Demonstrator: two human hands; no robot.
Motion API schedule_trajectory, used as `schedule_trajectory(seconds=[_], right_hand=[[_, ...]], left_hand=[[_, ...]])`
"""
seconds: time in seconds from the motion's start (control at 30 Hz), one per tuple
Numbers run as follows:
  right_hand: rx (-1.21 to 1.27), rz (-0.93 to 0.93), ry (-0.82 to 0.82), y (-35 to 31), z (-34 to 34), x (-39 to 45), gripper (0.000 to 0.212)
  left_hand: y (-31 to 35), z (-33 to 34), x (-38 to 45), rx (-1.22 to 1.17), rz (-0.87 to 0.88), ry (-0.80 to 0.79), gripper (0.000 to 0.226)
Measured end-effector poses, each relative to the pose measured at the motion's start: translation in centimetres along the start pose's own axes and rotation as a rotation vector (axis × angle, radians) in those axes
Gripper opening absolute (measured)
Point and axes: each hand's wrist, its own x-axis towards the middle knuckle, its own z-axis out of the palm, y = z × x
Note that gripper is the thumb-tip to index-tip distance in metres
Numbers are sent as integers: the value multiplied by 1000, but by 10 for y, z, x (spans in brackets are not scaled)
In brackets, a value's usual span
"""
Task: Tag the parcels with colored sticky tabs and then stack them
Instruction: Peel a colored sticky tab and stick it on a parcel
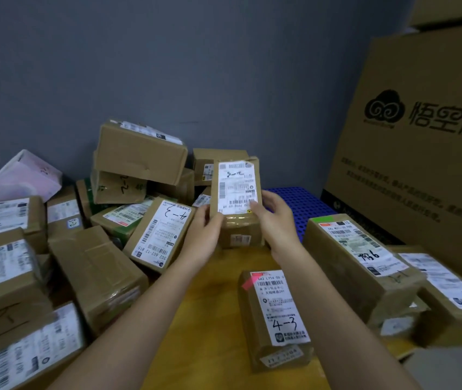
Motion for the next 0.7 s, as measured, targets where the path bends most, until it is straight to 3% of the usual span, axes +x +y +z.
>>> schedule_trajectory(seconds=[0.07,0.2,0.3,0.4,0.43,0.53,0.57,0.7], right_hand=[[24,-125,-26,-11,-3,-13,29],[68,-194,-73,-25,-4,-31,29],[114,-249,-105,-32,1,-41,26],[143,-292,-32,-37,8,-47,19],[118,-279,11,-37,11,-47,27],[120,-92,36,-37,18,-46,98],[197,-22,-5,-38,19,-46,112],[379,59,-164,-38,19,-44,127]], left_hand=[[8,-10,-2,-123,-35,-5,25],[30,-26,-8,-250,-31,-51,54],[36,-32,-14,-358,-56,-43,54],[37,-36,-20,-522,-83,-112,63],[38,-35,-22,-547,-74,-165,60],[45,-27,-29,-581,-49,-228,49],[45,-24,-29,-576,-43,-201,52],[46,-21,-31,-533,-23,-145,78]])
